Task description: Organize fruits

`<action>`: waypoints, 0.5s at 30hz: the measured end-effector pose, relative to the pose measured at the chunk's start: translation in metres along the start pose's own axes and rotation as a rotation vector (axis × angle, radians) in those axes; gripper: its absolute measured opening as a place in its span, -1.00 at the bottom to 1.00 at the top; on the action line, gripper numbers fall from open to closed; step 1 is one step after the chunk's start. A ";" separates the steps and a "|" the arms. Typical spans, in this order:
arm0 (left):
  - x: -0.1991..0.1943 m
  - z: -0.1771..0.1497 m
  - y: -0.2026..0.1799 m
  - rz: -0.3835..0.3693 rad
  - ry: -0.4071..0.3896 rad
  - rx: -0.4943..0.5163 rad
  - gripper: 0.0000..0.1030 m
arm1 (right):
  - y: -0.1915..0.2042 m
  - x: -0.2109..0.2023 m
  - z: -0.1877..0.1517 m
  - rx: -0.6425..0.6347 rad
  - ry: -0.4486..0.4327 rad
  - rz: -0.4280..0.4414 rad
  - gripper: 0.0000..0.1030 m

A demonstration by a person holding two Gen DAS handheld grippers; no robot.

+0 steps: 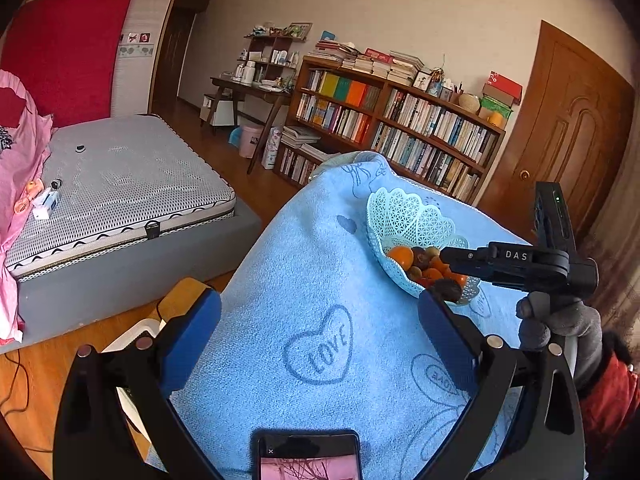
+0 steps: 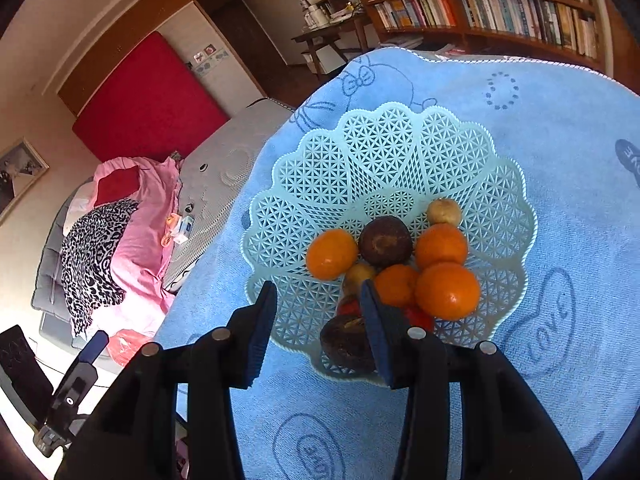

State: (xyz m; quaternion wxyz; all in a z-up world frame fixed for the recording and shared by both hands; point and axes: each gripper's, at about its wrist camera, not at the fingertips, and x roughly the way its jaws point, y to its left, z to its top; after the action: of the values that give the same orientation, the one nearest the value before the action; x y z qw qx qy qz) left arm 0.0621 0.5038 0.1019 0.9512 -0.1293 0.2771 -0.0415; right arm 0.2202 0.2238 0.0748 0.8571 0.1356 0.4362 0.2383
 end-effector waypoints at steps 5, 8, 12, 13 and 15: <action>-0.003 -0.005 -0.009 0.074 -0.029 0.045 0.94 | 0.011 -0.014 -0.018 -0.106 -0.042 -0.111 -0.06; -0.003 -0.008 -0.018 0.096 -0.033 0.079 0.94 | 0.019 -0.023 -0.031 -0.172 -0.079 -0.168 0.10; -0.003 -0.011 -0.030 0.084 -0.024 0.113 0.94 | 0.029 -0.038 -0.048 -0.253 -0.137 -0.240 0.49; -0.003 -0.013 -0.033 0.084 -0.022 0.125 0.94 | 0.031 -0.040 -0.053 -0.263 -0.153 -0.251 0.62; -0.003 -0.016 -0.040 0.086 -0.018 0.149 0.94 | 0.031 -0.047 -0.060 -0.271 -0.170 -0.263 0.69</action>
State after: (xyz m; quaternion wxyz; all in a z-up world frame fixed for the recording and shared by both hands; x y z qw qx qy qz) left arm 0.0505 0.4627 0.1015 0.9616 -0.0463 0.2698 -0.0201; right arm 0.1392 0.2267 0.0855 0.9250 -0.0192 0.3401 0.1684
